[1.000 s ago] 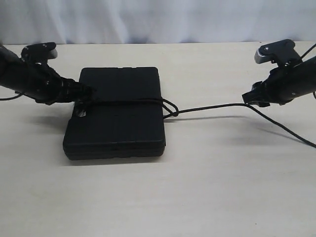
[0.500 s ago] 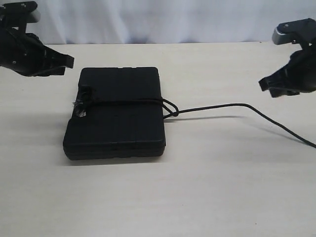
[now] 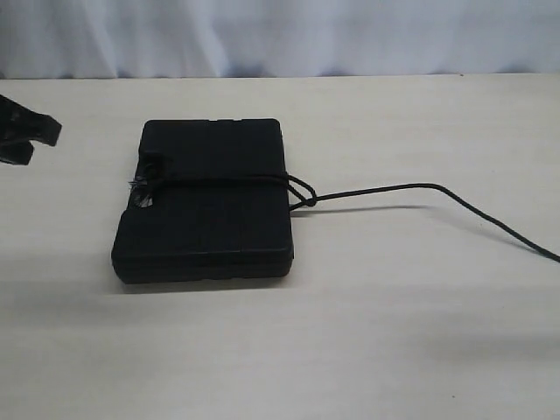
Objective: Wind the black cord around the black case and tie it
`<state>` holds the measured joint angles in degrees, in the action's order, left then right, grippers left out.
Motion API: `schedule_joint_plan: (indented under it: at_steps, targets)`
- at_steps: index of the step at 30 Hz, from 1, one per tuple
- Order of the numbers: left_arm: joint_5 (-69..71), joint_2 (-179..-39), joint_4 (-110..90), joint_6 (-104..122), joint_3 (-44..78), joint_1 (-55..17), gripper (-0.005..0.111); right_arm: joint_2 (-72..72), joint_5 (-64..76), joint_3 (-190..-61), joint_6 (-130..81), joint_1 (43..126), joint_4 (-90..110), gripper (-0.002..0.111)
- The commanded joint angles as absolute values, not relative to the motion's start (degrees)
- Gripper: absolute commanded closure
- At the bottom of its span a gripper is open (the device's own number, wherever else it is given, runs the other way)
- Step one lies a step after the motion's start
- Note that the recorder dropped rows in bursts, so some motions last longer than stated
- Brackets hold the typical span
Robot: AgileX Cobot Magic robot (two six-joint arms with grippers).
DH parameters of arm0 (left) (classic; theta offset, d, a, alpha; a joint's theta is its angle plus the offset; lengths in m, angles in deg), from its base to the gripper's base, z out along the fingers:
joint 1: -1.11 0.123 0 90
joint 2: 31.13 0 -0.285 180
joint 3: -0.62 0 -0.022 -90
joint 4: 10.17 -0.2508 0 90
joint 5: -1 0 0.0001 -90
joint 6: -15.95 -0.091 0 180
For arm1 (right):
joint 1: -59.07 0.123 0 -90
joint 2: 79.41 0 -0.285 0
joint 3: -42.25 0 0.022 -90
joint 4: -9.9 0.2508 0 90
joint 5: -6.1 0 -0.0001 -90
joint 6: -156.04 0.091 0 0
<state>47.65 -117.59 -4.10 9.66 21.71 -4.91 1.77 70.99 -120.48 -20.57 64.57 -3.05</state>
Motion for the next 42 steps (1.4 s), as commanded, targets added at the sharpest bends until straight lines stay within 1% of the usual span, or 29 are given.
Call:
schedule_joint_plan:
  at_steps: [1,3,5,9,13,19,24,29,31,33,40,42]
  targets:
    - [35.63,-104.48,-2.69,10.31,29.61,-4.91,0.107,-9.54,60.46,-115.06,-20.16,64.57,-2.5,0.104]
    - [27.69,-98.3,-0.81,10.4,33.3,-4.91,0.107,-15.56,53.24,-111.09,-20.16,64.57,-2.5,0.104]
    - [22.61,-93.65,-0.34,10.4,35.13,-4.91,0.107,-20.62,47.01,-106.95,-20.16,64.57,-1.3,0.104]
    - [21.16,-85.75,-0.62,10.29,34.76,-4.91,0.107,-28.88,39.69,-99.41,-20.16,64.57,5.78,0.104]
    - [20.72,-79.12,-0.62,10.29,34.76,-4.91,0.107,-34.8,40.77,-95.44,-20.16,64.57,12.54,0.104]
    - [20.72,-70.69,-0.62,10.29,34.76,-4.91,0.107,-41.2,43.68,-94.83,-20.16,64.57,13.95,0.104]
    - [20.72,-67.42,-0.62,10.29,34.76,-4.91,0.107,-43.71,43.68,-94.83,-20.64,64.57,13.69,0.104]
    - [20.72,-66.41,-0.62,10.29,34.76,-4.91,0.107,-49.91,43.73,-94.68,-22.91,64.57,12.39,0.104]
    - [20.72,-66.41,-0.62,10.29,34.76,-4.91,0.107,-53.64,38.92,-91.92,-23.28,64.57,12.28,0.104]
    - [20.72,-66.41,-0.62,10.29,34.76,-4.91,0.107,-59.5,29.19,-83.33,-24.8,64.57,11.96,0.104]
    - [20.72,-66.44,-0.51,10.29,34.76,-4.91,0.107,-71.0,15.87,-66.62,-26.54,64.57,11.96,0.104]
    - [20.72,-66.44,-0.51,10.29,34.76,-4.91,0.107,-71.62,6.1,-60.54,-27.68,64.3,11.96,0.104]
